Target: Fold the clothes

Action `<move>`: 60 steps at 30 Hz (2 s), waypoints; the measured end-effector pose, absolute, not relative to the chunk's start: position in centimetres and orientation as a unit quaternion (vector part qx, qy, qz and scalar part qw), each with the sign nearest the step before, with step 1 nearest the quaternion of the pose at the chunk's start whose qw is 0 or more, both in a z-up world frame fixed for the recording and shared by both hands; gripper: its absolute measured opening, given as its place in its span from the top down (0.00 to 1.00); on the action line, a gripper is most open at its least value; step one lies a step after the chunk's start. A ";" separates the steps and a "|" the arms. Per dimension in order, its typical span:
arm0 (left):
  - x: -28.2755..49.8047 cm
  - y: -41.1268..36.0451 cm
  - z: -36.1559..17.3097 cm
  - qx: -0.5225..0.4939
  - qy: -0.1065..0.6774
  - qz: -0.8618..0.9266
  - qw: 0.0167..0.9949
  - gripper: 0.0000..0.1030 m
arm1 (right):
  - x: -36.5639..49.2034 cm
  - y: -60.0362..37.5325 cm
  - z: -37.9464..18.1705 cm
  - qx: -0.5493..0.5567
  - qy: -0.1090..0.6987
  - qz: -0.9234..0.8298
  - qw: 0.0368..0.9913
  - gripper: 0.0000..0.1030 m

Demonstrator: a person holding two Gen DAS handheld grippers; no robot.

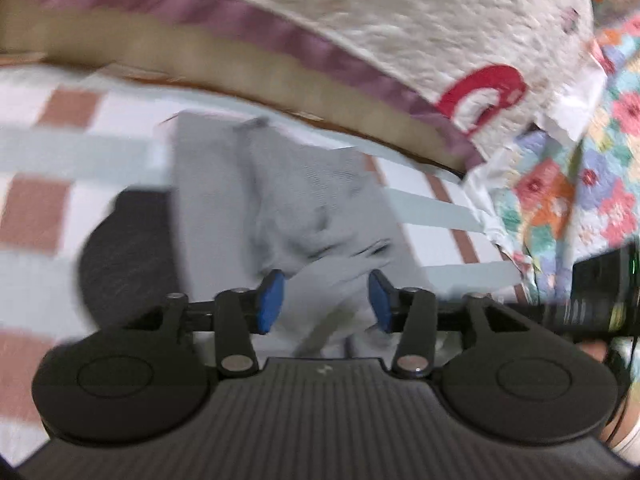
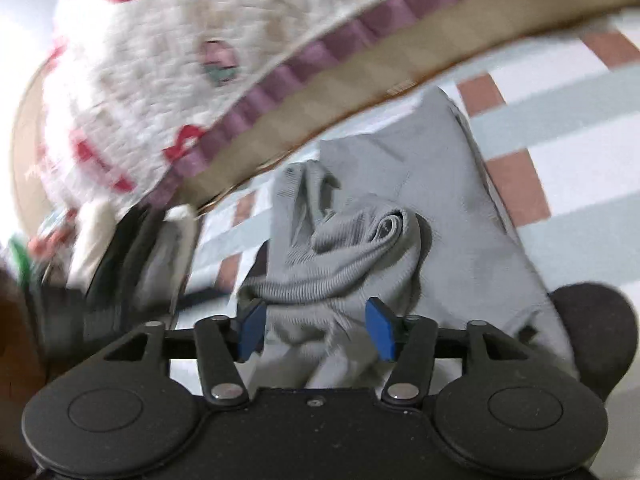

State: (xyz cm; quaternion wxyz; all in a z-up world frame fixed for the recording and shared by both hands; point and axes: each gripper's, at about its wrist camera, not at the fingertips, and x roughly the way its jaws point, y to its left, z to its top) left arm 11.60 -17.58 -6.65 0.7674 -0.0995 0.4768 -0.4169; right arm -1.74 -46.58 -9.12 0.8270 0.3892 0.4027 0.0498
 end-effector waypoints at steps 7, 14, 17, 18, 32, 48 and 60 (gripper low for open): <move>9.9 -16.4 -9.0 -0.034 0.402 -0.477 0.781 0.39 | 1.6 -46.3 -10.1 0.431 0.466 -0.025 0.772 0.40; 11.0 -19.7 -11.9 0.000 0.423 -0.493 0.761 0.24 | 0.6 -48.1 -13.9 0.506 0.464 -0.040 0.726 0.37; 11.6 -20.1 -12.9 -0.028 0.436 -0.487 0.756 0.27 | 0.2 -48.6 -14.8 0.535 0.442 -0.027 0.720 0.37; 11.4 -20.1 -12.8 -0.035 0.425 -0.495 0.757 0.31 | 0.1 -48.6 -14.8 0.541 0.432 -0.019 0.722 0.37; 5.4 -26.1 -12.1 -0.071 0.464 -0.589 0.658 0.91 | -4.5 -50.7 -13.3 0.540 0.381 0.020 0.750 0.34; 4.2 -26.2 -10.9 0.022 0.444 -0.606 0.659 0.85 | -1.6 -46.8 -11.8 0.303 0.473 0.027 0.827 0.85; 6.4 -23.1 -13.5 0.016 0.510 -0.561 0.652 0.54 | -5.4 -50.4 -10.6 0.262 0.451 -0.011 0.853 0.86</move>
